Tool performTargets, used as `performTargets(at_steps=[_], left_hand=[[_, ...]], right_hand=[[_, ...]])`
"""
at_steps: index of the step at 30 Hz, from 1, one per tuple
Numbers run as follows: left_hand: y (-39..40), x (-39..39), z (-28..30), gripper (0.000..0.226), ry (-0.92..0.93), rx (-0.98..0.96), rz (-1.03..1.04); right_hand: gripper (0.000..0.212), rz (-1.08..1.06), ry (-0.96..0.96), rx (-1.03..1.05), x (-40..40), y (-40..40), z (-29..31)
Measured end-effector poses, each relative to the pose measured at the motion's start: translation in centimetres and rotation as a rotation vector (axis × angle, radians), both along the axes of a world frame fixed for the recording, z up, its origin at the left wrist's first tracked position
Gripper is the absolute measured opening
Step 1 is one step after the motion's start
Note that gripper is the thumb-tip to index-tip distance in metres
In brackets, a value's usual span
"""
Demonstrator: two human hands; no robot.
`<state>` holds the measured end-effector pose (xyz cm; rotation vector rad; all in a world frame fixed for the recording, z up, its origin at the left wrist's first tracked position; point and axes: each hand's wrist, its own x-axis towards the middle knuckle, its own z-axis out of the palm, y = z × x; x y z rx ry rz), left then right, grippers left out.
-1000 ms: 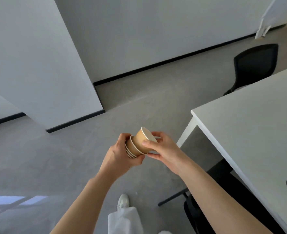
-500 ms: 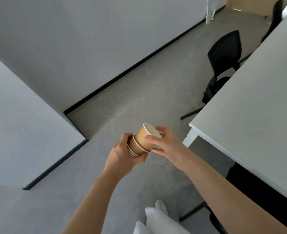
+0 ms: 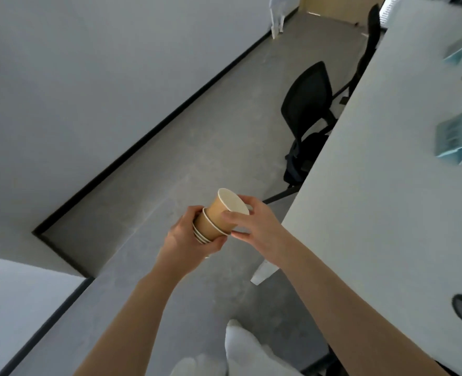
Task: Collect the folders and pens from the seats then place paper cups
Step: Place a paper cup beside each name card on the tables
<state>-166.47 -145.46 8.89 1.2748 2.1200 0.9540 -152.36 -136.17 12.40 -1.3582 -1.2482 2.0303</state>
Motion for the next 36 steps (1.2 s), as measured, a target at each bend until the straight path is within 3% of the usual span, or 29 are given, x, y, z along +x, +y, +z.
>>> performTargets(at_steps=[6,12,17,21,31,36], left_hand=[[9.3,-2.6,0.1,0.064,-0.017,-0.008,-0.12],[19.5,-7.5,-0.8,0.065,-0.068,-0.037,-0.287],[27.4,-11.2,-0.9,0.059,-0.074,-0.067,-0.439],[33.8,-12.4,-0.8,0.059,-0.096,-0.083,-0.544],[47.2,-6.6,0.5,0.048,-0.169,-0.107,-0.779],[54.9,-0.9,1.5,0.047,-0.15,-0.092,-0.841]], right_hand=[[0.065,-0.14,0.006,-0.008,-2.1,7.9,-0.9],[0.058,-0.288,-0.012,0.01,-4.9,16.1,-1.8],[0.055,-0.533,0.065,-0.013,-6.7,22.2,-1.0],[0.051,-0.852,0.128,-0.035,-6.1,26.3,-1.3],[0.054,-1.143,-0.11,0.014,2.0,33.5,-5.0],[0.08,-1.198,-0.4,0.041,9.1,40.3,-7.7]])
